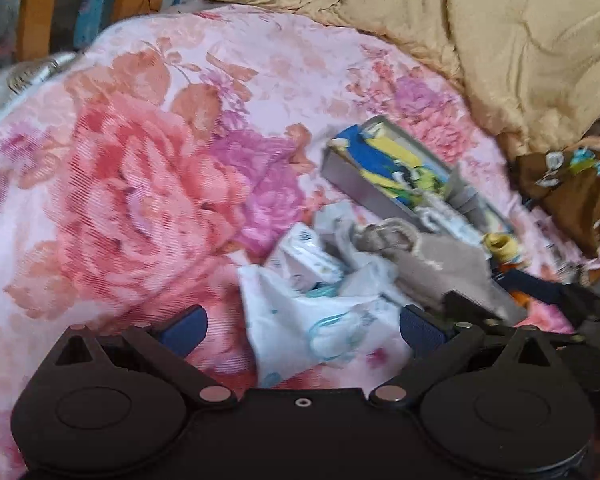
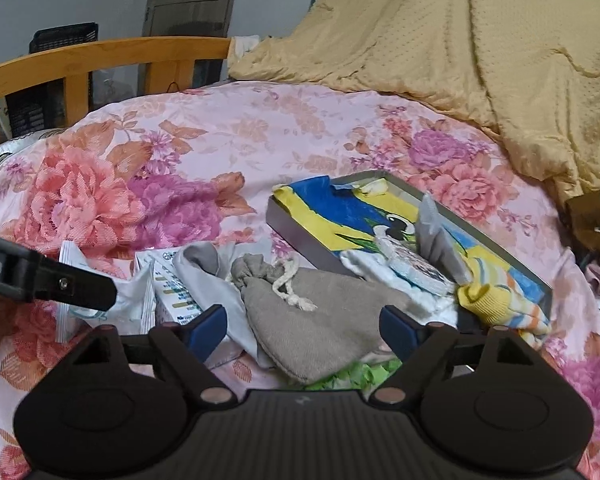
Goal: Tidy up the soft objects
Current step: 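Move both open tools back toward the remaining pile, then grasp the white wipes packet with the left tool while the right tool grasps the grey drawstring pouch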
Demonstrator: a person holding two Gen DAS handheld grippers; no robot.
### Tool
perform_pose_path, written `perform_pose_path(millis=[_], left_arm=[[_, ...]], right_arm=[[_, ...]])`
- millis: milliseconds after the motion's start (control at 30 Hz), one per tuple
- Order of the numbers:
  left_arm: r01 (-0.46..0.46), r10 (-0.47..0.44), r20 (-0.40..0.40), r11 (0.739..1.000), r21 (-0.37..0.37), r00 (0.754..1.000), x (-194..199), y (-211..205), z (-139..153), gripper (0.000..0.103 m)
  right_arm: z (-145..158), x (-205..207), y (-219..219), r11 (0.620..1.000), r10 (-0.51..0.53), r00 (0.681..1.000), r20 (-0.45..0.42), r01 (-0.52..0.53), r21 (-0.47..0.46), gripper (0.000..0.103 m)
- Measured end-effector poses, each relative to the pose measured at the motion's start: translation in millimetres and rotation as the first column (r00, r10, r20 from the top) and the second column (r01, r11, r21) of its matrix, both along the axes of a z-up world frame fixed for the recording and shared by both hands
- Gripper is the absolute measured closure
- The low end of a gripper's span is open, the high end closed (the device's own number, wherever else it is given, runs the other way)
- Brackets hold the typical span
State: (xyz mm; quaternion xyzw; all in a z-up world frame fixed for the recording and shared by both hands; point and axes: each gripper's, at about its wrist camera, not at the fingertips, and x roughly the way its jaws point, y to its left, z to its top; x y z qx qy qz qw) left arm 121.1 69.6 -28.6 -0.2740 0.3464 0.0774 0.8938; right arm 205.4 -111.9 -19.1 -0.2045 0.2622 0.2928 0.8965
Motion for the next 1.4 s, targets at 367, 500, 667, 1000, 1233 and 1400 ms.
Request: perform_pose_path(millis=[367, 500, 667, 1000, 1233, 1400], left_arm=[[0.041, -0.042, -0.013, 0.998, -0.053, 0.999, 12, 3, -13, 0.031], [0.054, -0.054, -0.005, 0.996, -0.070, 0.999, 13, 3, -15, 0.047], [0.052, -0.054, -0.016, 0.995, -0.087, 0.998, 16, 5, -19, 0.051], [0.046, -0.046, -0.008, 0.995, -0.094, 0.999, 17, 7, -22, 0.068], [0.059, -0.056, 0.035, 0.992, -0.110, 0.998, 13, 6, -19, 0.069], [0.075, -0.067, 0.070, 0.990, -0.119, 0.995, 10, 4, -15, 0.069]], right_arm=[[-15, 9, 17, 0.996, 0.028, 0.999, -0.031, -0.030, -0.085, 0.040], [-17, 10, 16, 0.996, 0.023, 0.999, -0.049, -0.027, -0.085, 0.046], [-17, 9, 17, 0.994, 0.015, 0.999, -0.037, -0.019, -0.105, 0.053], [-17, 7, 18, 0.991, 0.008, 1.000, -0.015, -0.010, -0.134, 0.068], [-16, 4, 18, 0.987, 0.006, 1.000, 0.007, -0.005, -0.158, 0.083], [-14, -2, 19, 0.985, 0.018, 0.999, 0.028, -0.013, -0.169, 0.094]])
